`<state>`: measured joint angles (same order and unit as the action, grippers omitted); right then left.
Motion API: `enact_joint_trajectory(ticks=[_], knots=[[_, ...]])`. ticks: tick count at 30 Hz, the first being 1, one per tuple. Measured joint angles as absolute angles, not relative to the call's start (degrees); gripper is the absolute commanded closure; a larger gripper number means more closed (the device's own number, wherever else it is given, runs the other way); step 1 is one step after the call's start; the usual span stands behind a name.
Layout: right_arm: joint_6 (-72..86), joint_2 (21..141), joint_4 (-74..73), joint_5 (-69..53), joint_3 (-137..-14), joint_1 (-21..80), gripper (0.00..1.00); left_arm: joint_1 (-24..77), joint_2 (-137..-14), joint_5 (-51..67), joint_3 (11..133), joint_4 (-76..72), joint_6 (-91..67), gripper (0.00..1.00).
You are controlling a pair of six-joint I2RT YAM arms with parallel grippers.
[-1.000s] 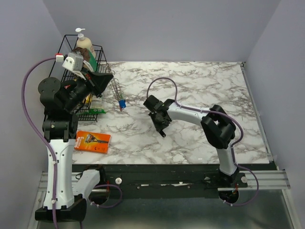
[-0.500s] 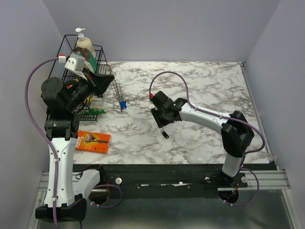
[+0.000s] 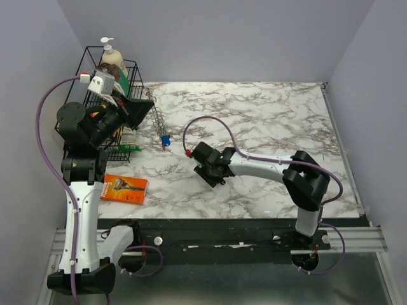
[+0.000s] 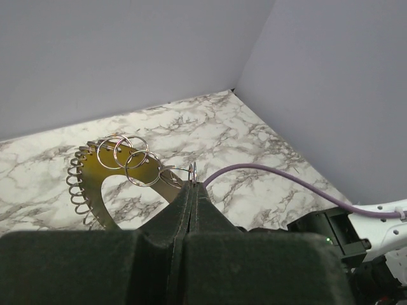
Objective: Put the keys on the keyring
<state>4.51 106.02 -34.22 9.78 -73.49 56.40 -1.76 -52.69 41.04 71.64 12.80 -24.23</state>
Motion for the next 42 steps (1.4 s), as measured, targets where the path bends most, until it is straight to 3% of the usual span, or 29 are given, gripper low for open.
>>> enact_joint_trajectory(ticks=[19, 42], knots=[[2.3, 110.8, -32.6, 17.3, -74.8, 58.8, 0.53, -1.8, -52.9, 41.5, 71.6, 12.5, -24.7, 1.00], [4.6, 112.6, -32.8, 14.5, -76.9, 57.2, 0.68, -1.8, -52.9, 41.6, 71.6, 12.5, -24.7, 1.00]])
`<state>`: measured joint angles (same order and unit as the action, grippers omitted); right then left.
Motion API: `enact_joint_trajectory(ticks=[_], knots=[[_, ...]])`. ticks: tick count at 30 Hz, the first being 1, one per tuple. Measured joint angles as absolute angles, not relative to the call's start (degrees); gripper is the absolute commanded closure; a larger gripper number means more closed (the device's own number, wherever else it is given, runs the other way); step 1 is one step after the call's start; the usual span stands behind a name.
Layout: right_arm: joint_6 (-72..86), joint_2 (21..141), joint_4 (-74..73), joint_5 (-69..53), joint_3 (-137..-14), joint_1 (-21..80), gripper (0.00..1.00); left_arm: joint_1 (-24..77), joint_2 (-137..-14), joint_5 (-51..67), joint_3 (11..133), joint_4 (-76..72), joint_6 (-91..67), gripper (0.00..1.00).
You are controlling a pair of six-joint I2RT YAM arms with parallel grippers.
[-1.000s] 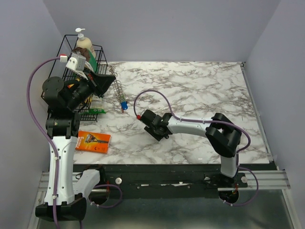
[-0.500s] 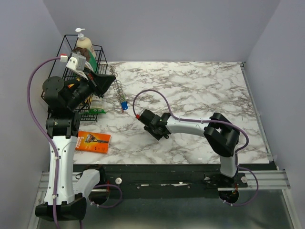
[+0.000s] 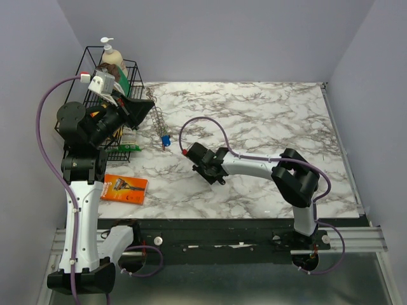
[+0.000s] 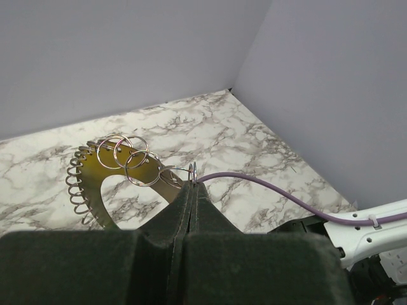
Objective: Put the keys on the keyring
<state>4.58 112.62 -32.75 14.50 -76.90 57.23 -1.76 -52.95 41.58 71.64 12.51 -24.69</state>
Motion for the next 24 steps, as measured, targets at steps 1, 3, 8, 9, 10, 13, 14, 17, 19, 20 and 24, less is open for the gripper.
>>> enact_joint_trajectory(ticks=[1, 3, 8, 9, 10, 13, 14, 17, 19, 20, 24], knots=[[4.7, 112.6, -32.8, 14.1, -76.9, 57.0, 0.68, -1.8, -52.9, 41.6, 71.6, 12.5, -24.7, 1.00], [4.7, 112.6, -32.8, 13.5, -77.0, 56.7, 0.68, -1.8, -52.9, 41.6, 71.6, 12.5, -24.7, 1.00], [4.5, 112.5, -32.8, 12.4, -77.0, 56.3, 0.65, -1.8, -52.9, 41.6, 71.6, 12.5, -24.7, 1.00], [4.4, 112.4, -32.8, 12.2, -77.0, 56.2, 0.62, -1.8, -52.9, 41.6, 71.6, 12.5, -24.7, 1.00], [4.4, 112.4, -32.7, 12.1, -76.9, 56.1, 0.61, -1.8, -52.9, 41.6, 71.6, 12.5, -24.7, 1.00], [3.9, 111.4, -32.0, 11.6, -75.7, 56.1, 0.50, -1.8, -52.9, 41.6, 71.6, 12.5, -24.7, 1.00], [3.7, 110.8, -31.6, 11.4, -74.9, 56.1, 0.48, -1.8, -52.9, 41.6, 71.6, 12.5, -24.7, 1.00], [3.1, 108.0, -30.8, 10.7, -71.9, 55.9, 0.41, -1.8, -52.9, 41.6, 71.6, 12.5, -24.7, 1.00], [2.9, 105.8, -30.4, 10.2, -69.9, 55.9, 0.38, -1.8, -52.9, 41.6, 71.6, 12.5, -24.7, 1.00], [2.8, 104.6, -30.0, 10.0, -69.2, 55.9, 0.38, -1.8, -52.9, 41.6, 71.6, 12.5, -24.7, 1.00], [2.4, 100.9, -27.7, 9.0, -67.3, 55.5, 0.39, -1.8, -52.9, 41.6, 71.4, 12.4, -24.7, 1.00]])
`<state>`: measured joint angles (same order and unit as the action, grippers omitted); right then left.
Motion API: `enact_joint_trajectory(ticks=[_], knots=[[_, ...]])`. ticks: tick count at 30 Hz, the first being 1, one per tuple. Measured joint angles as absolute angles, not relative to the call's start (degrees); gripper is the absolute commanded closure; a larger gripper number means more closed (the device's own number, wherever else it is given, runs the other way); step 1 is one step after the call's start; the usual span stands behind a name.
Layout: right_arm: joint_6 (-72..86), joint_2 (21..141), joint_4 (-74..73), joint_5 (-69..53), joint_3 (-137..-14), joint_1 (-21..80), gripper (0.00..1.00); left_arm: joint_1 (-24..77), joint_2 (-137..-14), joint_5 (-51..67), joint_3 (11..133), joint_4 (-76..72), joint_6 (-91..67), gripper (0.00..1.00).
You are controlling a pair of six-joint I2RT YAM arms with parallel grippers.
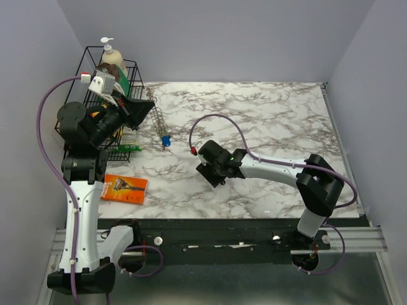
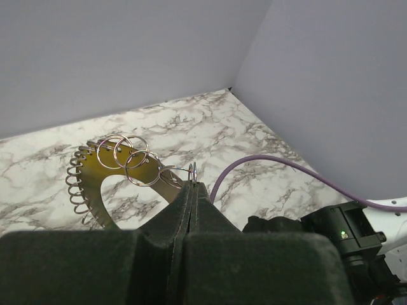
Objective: Put the keys on the keyring
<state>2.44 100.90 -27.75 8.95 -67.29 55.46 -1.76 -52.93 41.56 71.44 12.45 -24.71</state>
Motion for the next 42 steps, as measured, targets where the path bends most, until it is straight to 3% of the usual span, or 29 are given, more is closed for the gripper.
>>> enact_joint_trajectory(ticks=[24, 28, 42], knots=[[1.7, 102.6, -21.4, 2.0, -64.0, 51.6, 0.50, -1.8, -52.7, 41.6, 70.8, 12.0, -24.7, 1.00], [1.6, 103.7, -21.1, 2.0, -64.1, 51.6, 0.58, -1.8, -52.7, 41.6, 70.8, 12.1, -24.7, 1.00], [1.8, 105.3, -19.3, 0.4, -65.3, 49.8, 0.68, -1.8, -52.7, 41.6, 70.8, 12.1, -24.7, 1.00]])
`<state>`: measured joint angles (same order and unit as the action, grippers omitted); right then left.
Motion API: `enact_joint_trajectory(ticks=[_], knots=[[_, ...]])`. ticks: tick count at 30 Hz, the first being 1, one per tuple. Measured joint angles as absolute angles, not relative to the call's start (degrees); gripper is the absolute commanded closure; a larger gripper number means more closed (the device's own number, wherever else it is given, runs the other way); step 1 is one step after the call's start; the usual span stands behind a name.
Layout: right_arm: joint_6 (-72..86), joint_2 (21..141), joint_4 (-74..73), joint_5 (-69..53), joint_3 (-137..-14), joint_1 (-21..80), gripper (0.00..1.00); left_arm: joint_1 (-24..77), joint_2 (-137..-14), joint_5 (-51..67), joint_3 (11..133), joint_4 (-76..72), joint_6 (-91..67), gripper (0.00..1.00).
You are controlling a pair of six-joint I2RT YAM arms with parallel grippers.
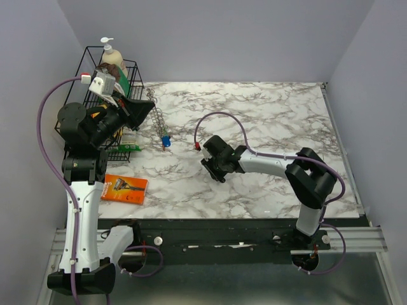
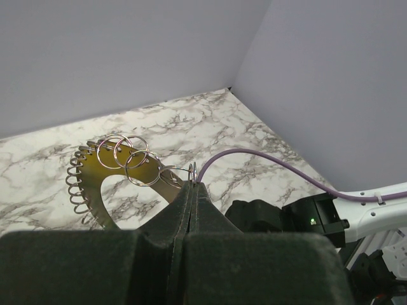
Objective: Put the keys on the keyring
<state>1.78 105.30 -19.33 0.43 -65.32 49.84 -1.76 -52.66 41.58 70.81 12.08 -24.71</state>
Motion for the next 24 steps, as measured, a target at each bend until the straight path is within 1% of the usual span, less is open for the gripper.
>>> enact_joint_trajectory(ticks=[15, 19, 24], knots=[[2.0, 106.2, -19.4, -1.0, -66.8, 48.2, 0.72, -1.8, -52.7, 41.6, 70.8, 12.3, -24.4, 1.00], [2.2, 106.2, -19.6, -1.3, -67.0, 47.5, 0.82, -1.8, -52.7, 41.6, 70.8, 12.5, -24.4, 1.00], [2.6, 106.2, -19.6, -2.5, -67.4, 46.4, 0.89, -1.8, -52.7, 41.6, 70.8, 12.5, -24.4, 1.00]])
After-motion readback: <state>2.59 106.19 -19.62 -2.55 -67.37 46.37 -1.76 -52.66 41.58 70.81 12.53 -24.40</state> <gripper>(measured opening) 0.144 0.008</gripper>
